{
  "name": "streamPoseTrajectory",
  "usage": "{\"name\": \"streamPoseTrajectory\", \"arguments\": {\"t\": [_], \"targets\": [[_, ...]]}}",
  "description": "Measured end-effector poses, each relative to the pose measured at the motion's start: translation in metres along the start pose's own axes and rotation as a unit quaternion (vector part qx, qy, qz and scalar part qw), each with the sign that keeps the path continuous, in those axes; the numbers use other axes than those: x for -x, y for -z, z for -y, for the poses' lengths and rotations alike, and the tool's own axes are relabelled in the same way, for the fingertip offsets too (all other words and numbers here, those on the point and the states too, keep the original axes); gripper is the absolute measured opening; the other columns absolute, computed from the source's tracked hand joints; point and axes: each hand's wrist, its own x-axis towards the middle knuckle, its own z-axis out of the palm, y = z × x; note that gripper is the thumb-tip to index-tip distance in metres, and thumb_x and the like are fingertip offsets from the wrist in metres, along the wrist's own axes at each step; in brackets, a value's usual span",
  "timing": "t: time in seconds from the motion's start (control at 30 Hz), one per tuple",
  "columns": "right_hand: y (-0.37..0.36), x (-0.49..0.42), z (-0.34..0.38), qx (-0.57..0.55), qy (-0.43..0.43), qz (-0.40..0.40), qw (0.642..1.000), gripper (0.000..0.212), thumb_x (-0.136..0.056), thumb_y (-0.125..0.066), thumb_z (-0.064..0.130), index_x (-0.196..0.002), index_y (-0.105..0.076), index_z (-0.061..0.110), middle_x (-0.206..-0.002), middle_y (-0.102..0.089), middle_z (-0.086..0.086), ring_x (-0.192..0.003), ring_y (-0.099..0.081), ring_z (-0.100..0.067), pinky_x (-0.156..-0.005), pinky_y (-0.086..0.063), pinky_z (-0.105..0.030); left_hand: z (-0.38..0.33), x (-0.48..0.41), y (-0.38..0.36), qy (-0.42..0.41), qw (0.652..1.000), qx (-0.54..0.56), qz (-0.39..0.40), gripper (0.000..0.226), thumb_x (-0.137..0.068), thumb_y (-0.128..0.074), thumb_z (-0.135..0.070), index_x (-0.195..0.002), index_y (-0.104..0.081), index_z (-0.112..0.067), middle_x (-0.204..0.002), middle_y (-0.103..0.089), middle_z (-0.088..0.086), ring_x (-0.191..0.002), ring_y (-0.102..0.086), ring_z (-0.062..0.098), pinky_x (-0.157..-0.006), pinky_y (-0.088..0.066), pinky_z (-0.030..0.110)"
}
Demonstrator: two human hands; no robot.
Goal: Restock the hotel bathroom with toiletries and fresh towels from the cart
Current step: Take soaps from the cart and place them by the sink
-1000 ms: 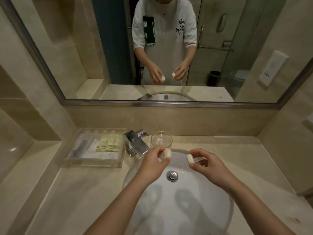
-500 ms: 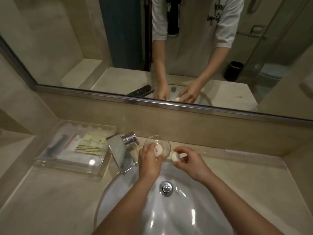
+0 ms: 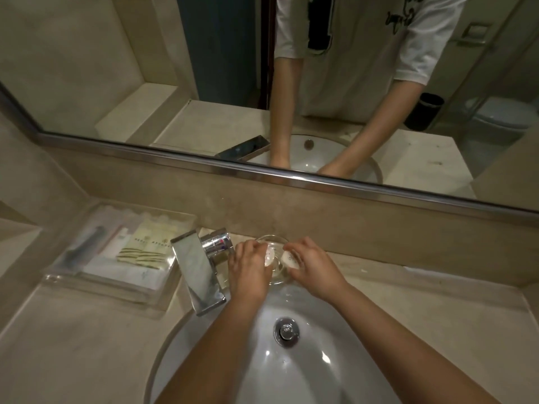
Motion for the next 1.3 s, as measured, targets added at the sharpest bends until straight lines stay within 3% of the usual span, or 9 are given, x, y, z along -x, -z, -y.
{"name": "streamPoseTrajectory", "arguments": {"t": [0.27, 0.4, 0.47, 0.57, 0.67, 0.77, 0.87, 1.0, 1.3], "targets": [[-0.013, -0.021, 0.006, 0.163, 0.016, 0.034, 0.986, 0.039, -0.082, -0.061, 0.031, -0.120, -0.054, 0.025, -0.127, -0.049, -0.003, -0.121, -0.040, -0.025, -0.097, -0.032, -0.033, 0.006, 0.006, 0.003, 0.005, 0.999, 0.031, -0.023, 0.045, -0.086, -0.060, -0.033, -0.129, -0.051, -0.025, -0.127, -0.050, -0.001, -0.120, -0.043, 0.022, -0.101, -0.026, 0.035], [-0.015, -0.018, 0.010, 0.241, -0.002, -0.003, 0.971, 0.053, -0.078, -0.062, 0.047, -0.124, -0.050, 0.024, -0.127, -0.050, -0.002, -0.122, -0.040, -0.025, -0.095, -0.029, -0.034, 0.006, 0.005, 0.003, 0.004, 0.999, 0.031, -0.021, 0.043, -0.086, -0.060, -0.031, -0.128, -0.051, -0.025, -0.127, -0.049, 0.000, -0.119, -0.045, 0.023, -0.101, -0.026, 0.034], [-0.018, -0.017, 0.014, 0.279, -0.016, -0.050, 0.959, 0.058, -0.070, -0.066, 0.055, -0.114, -0.055, 0.019, -0.115, -0.059, -0.005, -0.111, -0.050, -0.027, -0.088, -0.035, -0.037, 0.007, 0.005, 0.002, 0.002, 0.999, 0.027, -0.023, 0.042, -0.084, -0.063, -0.030, -0.125, -0.054, -0.024, -0.123, -0.052, 0.001, -0.116, -0.048, 0.024, -0.101, -0.028, 0.036], [-0.025, -0.018, 0.019, 0.315, -0.026, -0.079, 0.946, 0.061, -0.039, -0.079, 0.062, -0.078, -0.063, 0.018, -0.069, -0.067, -0.002, -0.068, -0.061, -0.024, -0.063, -0.043, -0.032, 0.007, 0.005, 0.001, -0.003, 0.999, 0.021, -0.032, 0.040, -0.071, -0.076, -0.024, -0.109, -0.065, -0.020, -0.107, -0.060, 0.003, -0.101, -0.057, 0.027, -0.091, -0.040, 0.040], [-0.027, -0.020, 0.020, 0.320, -0.003, -0.104, 0.942, 0.063, -0.026, -0.083, 0.060, -0.069, -0.063, 0.018, -0.057, -0.064, 0.001, -0.057, -0.060, -0.022, -0.055, -0.044, -0.030, 0.007, 0.006, 0.001, -0.003, 1.000, 0.011, -0.027, 0.043, -0.058, -0.084, -0.023, -0.098, -0.068, -0.020, -0.094, -0.063, 0.002, -0.086, -0.062, 0.027, -0.080, -0.049, 0.040], [-0.025, -0.021, 0.016, 0.316, 0.008, -0.109, 0.943, 0.062, -0.027, -0.085, 0.050, -0.076, -0.064, 0.019, -0.064, -0.067, 0.002, -0.064, -0.062, -0.021, -0.065, -0.039, -0.032, 0.009, 0.007, 0.000, -0.011, 0.999, 0.014, -0.032, 0.040, -0.062, -0.082, -0.022, -0.099, -0.068, -0.018, -0.096, -0.063, 0.004, -0.086, -0.061, 0.029, -0.079, -0.048, 0.039], [-0.020, -0.020, 0.008, 0.255, 0.050, -0.099, 0.960, 0.061, -0.047, -0.081, 0.036, -0.101, -0.063, 0.016, -0.089, -0.070, -0.003, -0.089, -0.062, -0.027, -0.080, -0.025, -0.034, 0.009, 0.007, 0.000, -0.017, 0.999, 0.007, -0.030, 0.037, -0.068, -0.078, -0.022, -0.103, -0.066, -0.017, -0.099, -0.062, 0.006, -0.089, -0.060, 0.030, -0.079, -0.047, 0.039], [-0.014, -0.020, 0.004, 0.185, 0.046, -0.011, 0.982, 0.065, -0.073, -0.067, 0.029, -0.132, -0.041, 0.021, -0.125, -0.057, 0.001, -0.121, -0.040, -0.024, -0.100, -0.018, -0.034, 0.010, 0.008, 0.001, -0.016, 0.999, 0.007, -0.027, 0.036, -0.074, -0.074, -0.023, -0.108, -0.064, -0.016, -0.105, -0.061, 0.006, -0.096, -0.058, 0.032, -0.084, -0.045, 0.039], [-0.008, 0.001, 0.008, 0.098, 0.007, -0.066, 0.993, 0.057, -0.079, -0.064, 0.025, -0.132, -0.043, 0.024, -0.133, -0.051, 0.007, -0.120, -0.038, -0.020, -0.091, -0.026, -0.032, 0.008, 0.025, 0.011, -0.007, 0.998, 0.050, 0.026, 0.054, -0.091, -0.052, -0.029, -0.141, -0.034, -0.024, -0.149, -0.028, -0.003, -0.134, -0.028, 0.023, -0.103, -0.026, 0.032]]}}
